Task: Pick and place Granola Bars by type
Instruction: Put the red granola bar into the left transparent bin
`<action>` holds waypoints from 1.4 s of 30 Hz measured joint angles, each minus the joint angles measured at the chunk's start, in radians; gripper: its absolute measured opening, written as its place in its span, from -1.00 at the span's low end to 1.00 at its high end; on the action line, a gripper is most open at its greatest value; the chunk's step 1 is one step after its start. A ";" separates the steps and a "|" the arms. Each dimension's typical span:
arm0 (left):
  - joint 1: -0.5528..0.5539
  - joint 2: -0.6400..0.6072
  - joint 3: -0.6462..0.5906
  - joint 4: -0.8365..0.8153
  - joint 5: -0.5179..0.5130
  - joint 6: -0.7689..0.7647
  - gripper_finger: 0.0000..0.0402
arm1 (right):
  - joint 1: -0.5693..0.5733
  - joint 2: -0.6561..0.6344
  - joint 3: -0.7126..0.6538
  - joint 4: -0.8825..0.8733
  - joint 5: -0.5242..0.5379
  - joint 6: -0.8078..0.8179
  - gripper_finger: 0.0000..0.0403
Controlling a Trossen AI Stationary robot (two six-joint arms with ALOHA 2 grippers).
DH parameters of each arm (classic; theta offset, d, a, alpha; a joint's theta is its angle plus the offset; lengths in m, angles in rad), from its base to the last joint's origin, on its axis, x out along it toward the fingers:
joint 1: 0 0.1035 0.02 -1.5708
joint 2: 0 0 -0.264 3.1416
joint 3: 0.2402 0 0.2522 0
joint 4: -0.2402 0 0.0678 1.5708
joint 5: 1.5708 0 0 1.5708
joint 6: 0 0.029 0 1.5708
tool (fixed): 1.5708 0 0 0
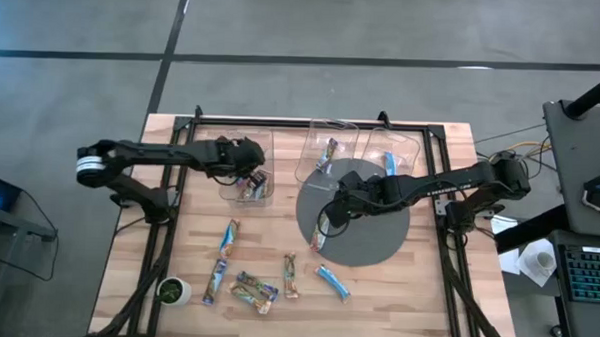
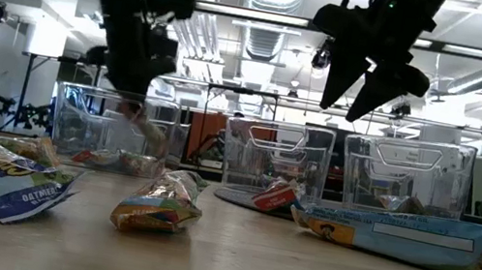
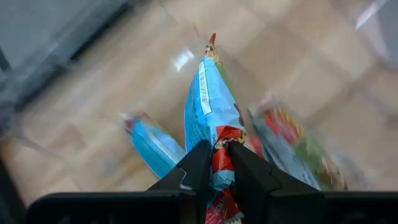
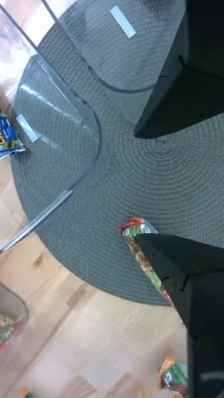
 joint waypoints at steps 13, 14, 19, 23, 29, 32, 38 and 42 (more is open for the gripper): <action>-0.013 -0.035 -0.008 -0.013 0.034 0.077 -0.39 | 0.078 0.000 0.000 -0.011 -0.012 0.064 0.28; -0.013 -0.051 -0.007 -0.023 0.040 0.077 -0.36 | 0.080 0.000 0.000 -0.011 -0.022 0.066 0.28; -0.019 -0.144 -0.001 -0.068 0.146 0.120 -0.31 | 0.077 0.000 -0.002 -0.011 -0.242 0.049 0.28; -0.029 -0.230 -0.001 -0.062 0.266 0.141 -0.30 | 0.080 0.004 -0.017 -0.018 -0.361 0.051 0.28; -0.034 -0.353 -0.001 -0.057 0.285 0.082 -0.30 | 0.147 -0.031 -0.017 -0.153 -0.292 0.166 0.25; -0.034 -0.404 -0.008 -0.057 0.285 0.060 -0.30 | 0.212 -0.084 -0.020 -0.238 -0.243 0.265 0.21; -0.034 -0.451 -0.033 -0.032 0.285 0.053 -0.30 | 0.321 -0.206 -0.107 -0.272 -0.241 0.522 0.16; -0.033 -0.449 -0.067 0.023 0.282 0.067 -0.30 | 0.356 -0.258 -0.175 -0.248 -0.243 0.678 0.16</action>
